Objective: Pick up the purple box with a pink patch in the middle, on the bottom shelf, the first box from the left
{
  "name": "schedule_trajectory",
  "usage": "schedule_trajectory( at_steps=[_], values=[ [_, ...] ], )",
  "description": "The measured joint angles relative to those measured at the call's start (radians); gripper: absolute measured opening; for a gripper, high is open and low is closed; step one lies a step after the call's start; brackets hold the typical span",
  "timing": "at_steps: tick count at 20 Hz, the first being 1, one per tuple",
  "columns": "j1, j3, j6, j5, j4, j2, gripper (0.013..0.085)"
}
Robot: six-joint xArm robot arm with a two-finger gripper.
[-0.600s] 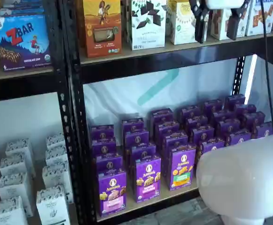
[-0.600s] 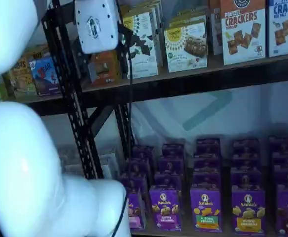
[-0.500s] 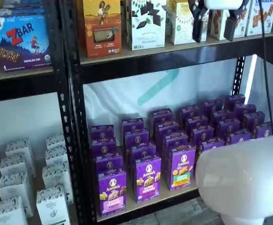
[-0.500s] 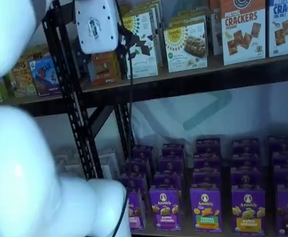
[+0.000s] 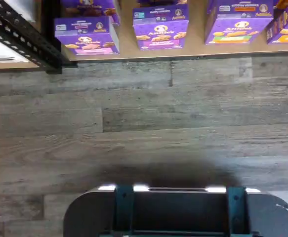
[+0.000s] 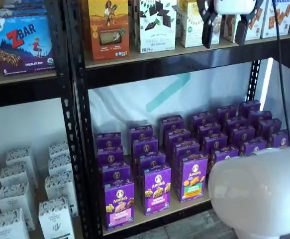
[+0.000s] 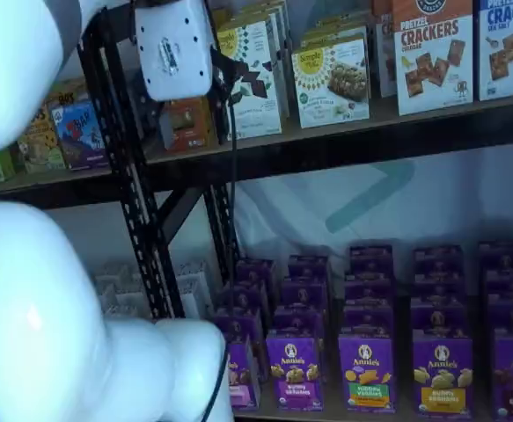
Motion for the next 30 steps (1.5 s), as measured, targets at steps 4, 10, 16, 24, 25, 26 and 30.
schedule_trajectory(
  at_steps=[4, 10, 16, 24, 25, 26, 30],
  values=[
    [0.025, 0.041, 0.018, -0.035, -0.021, -0.008, 0.0850],
    [0.056, 0.118, 0.043, -0.099, -0.037, -0.022, 0.0850],
    [0.065, 0.199, 0.053, -0.164, -0.033, -0.032, 0.0850],
    [0.084, 0.307, 0.069, -0.253, -0.035, -0.045, 0.0850],
    [0.092, 0.322, 0.076, -0.263, -0.037, -0.046, 0.0850],
    [0.100, 0.339, 0.084, -0.277, -0.040, -0.047, 0.0850],
    [0.116, 0.402, 0.099, -0.334, -0.030, -0.055, 0.0850]
  ],
)
